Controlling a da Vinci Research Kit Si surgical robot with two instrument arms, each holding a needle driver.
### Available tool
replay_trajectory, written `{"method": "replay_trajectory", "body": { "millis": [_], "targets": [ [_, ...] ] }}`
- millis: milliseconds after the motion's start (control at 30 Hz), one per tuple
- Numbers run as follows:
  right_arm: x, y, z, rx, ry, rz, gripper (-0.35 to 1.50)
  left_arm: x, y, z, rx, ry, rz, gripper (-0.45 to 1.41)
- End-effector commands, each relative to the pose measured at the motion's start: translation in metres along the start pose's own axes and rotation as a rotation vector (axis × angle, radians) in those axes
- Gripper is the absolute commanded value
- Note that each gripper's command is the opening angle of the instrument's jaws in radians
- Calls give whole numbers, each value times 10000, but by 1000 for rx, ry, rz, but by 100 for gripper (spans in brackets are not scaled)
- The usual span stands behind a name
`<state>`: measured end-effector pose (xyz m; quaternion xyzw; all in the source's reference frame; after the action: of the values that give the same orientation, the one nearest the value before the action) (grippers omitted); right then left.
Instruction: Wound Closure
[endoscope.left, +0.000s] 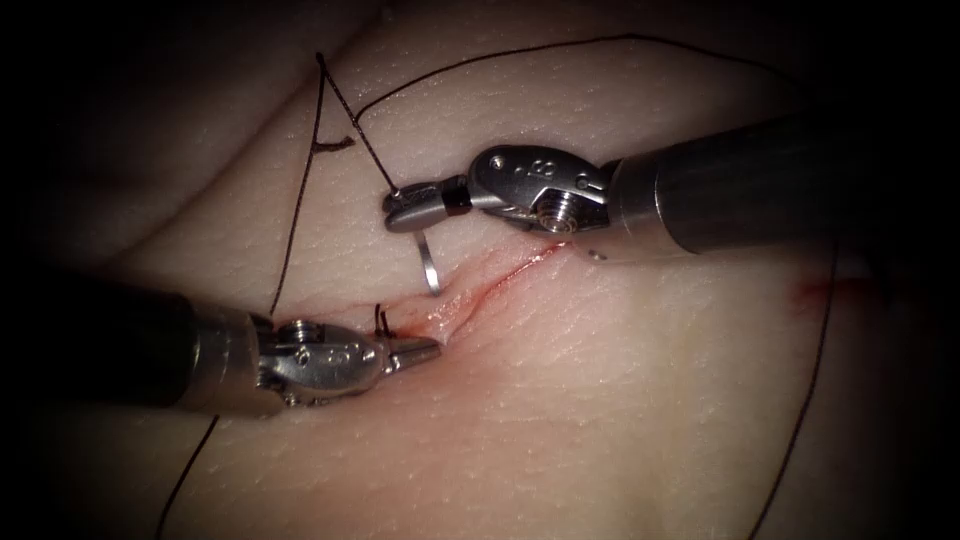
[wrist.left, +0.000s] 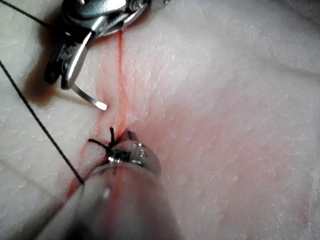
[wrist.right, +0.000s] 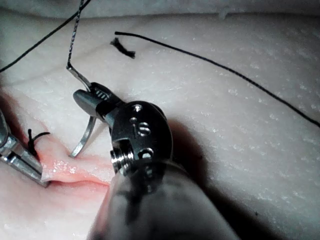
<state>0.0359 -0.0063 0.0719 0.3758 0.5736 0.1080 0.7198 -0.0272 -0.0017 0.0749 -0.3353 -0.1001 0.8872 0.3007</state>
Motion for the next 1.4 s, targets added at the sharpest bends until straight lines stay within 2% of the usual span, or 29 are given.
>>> {"method": "replay_trajectory", "body": {
  "millis": [33, 233, 467, 633, 1100, 1233, 1333, 1367, 1400],
  "targets": [
    [-7, -2, 12, 12, 0, 6, -35, -4, 6, 7, -1, -1, -1, -45],
    [-8, -8, 17, 33, 1, 43, -35, -3, 6, 7, -1, -1, -1, -45],
    [-2, -3, 14, 27, 37, 264, -35, -2, 8, 10, 2, -2, -3, -45],
    [-5, -10, 18, 42, 34, 363, -35, -2, 8, 9, 1, -2, -2, -45],
    [-10, -44, 25, 72, 34, 488, -35, 3, 7, 4, -4, -2, -7, -45],
    [-12, -50, 23, 81, 54, 514, -35, 10, 10, -2, -7, 2, -14, -45],
    [-9, -48, 19, 84, 101, 521, -35, 17, 14, -9, -2, 24, 17, -45],
    [-8, -45, 17, 77, 125, 522, -32, 20, 15, -11, -1, 32, 31, -45],
    [-6, -42, 14, 70, 136, 524, -5, 23, 17, -14, 2, 42, 45, -45]
  ]
}}
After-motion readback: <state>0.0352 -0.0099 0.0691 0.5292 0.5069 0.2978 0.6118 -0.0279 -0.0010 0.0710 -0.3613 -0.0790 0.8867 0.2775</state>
